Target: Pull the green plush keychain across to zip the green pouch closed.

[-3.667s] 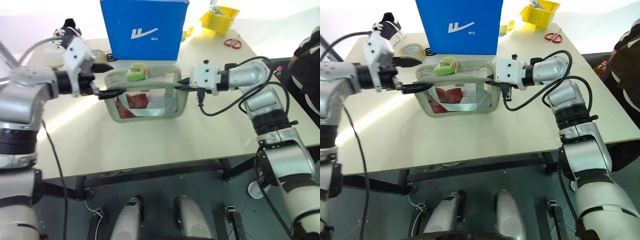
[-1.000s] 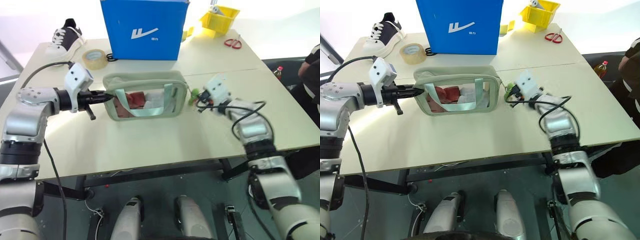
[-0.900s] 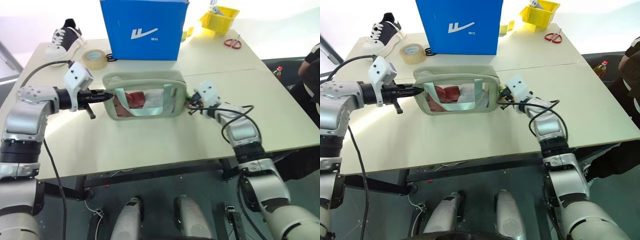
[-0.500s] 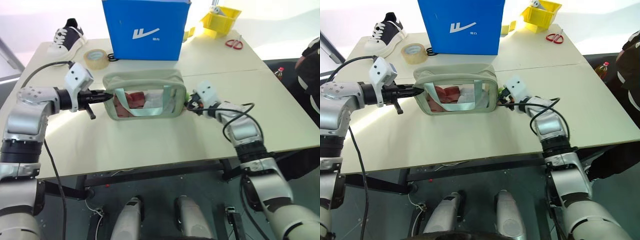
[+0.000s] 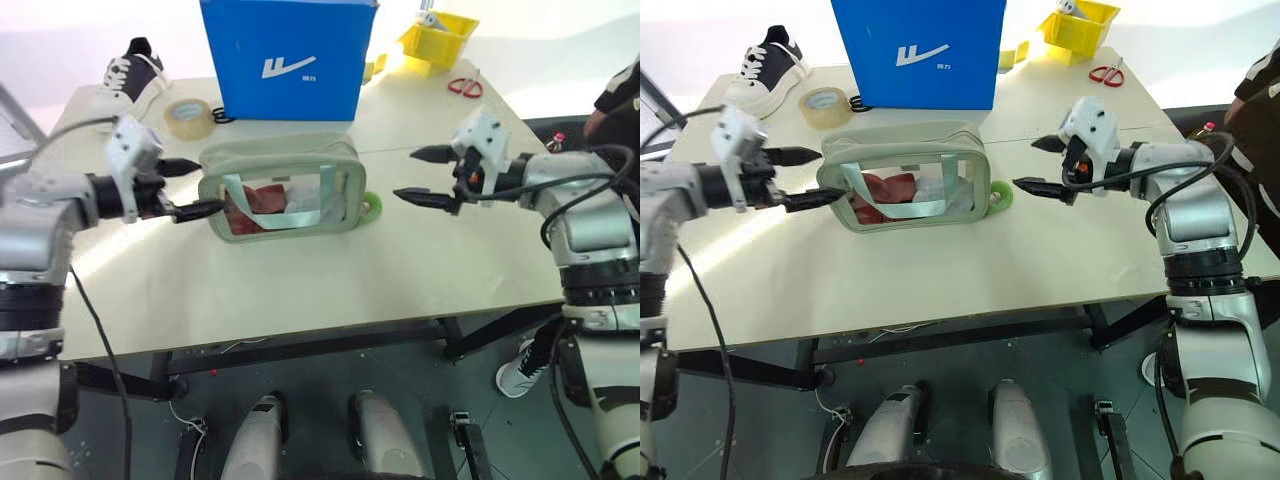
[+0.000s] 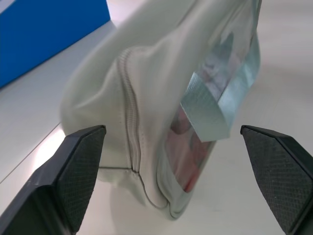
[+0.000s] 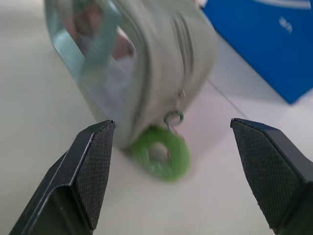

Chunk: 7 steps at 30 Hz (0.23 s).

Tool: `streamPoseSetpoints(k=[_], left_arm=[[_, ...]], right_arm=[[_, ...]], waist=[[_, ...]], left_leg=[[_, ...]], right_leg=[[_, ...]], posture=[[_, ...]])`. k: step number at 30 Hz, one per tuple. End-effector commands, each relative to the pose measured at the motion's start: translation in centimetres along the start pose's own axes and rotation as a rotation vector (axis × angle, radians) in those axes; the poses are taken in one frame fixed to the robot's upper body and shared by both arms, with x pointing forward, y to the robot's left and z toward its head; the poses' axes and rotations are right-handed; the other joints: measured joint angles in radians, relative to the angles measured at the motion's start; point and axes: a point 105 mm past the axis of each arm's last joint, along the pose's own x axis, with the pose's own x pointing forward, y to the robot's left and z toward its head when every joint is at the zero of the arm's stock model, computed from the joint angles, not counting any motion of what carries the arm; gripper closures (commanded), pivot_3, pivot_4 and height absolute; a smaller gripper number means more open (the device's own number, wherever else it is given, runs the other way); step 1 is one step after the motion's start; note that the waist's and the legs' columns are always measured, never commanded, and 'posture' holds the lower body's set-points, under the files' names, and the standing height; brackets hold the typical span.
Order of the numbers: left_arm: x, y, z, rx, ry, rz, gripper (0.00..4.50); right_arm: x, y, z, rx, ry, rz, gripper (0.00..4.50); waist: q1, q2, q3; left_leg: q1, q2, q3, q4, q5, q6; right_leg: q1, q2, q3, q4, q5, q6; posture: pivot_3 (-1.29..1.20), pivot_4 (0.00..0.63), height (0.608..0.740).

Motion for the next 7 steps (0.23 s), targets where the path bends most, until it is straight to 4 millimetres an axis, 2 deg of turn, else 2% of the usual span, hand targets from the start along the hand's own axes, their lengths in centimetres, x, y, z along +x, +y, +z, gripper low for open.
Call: streamPoseSetpoints(k=[1,3,7], left_arm=[[-2.8,0.7,2.2,0.009,-0.039,0.043,0.07],[-4.2,1.4,3.0,-0.005,-0.061,0.086,0.07],[-5.8,2.3,3.7,-0.007,-0.09,0.153,0.07]], right_arm=[[-0.8,0.2,3.7,-0.05,-0.087,0.023,0.59],[-0.9,0.5,4.5,-0.058,-0.099,0.037,0.59],[-0.8,0.5,5.2,-0.075,-0.109,0.026,0.59]], waist=[[0.001,0.0,0.0],[0.005,0.0,0.0],[0.01,0.0,0.0]], left_leg=[[0.0,0.0,0.0,0.0,0.0,0.0],[0.0,0.0,0.0,0.0,0.0,0.0],[0.0,0.0,0.0,0.0,0.0,0.0]], right_leg=[[0.0,0.0,0.0,0.0,0.0,0.0],[0.0,0.0,0.0,0.0,0.0,0.0],[0.0,-0.001,0.0,0.0,0.0,0.0]], posture=[[0.0,0.15,0.74],[0.0,0.15,0.74],[0.0,0.15,0.74]])
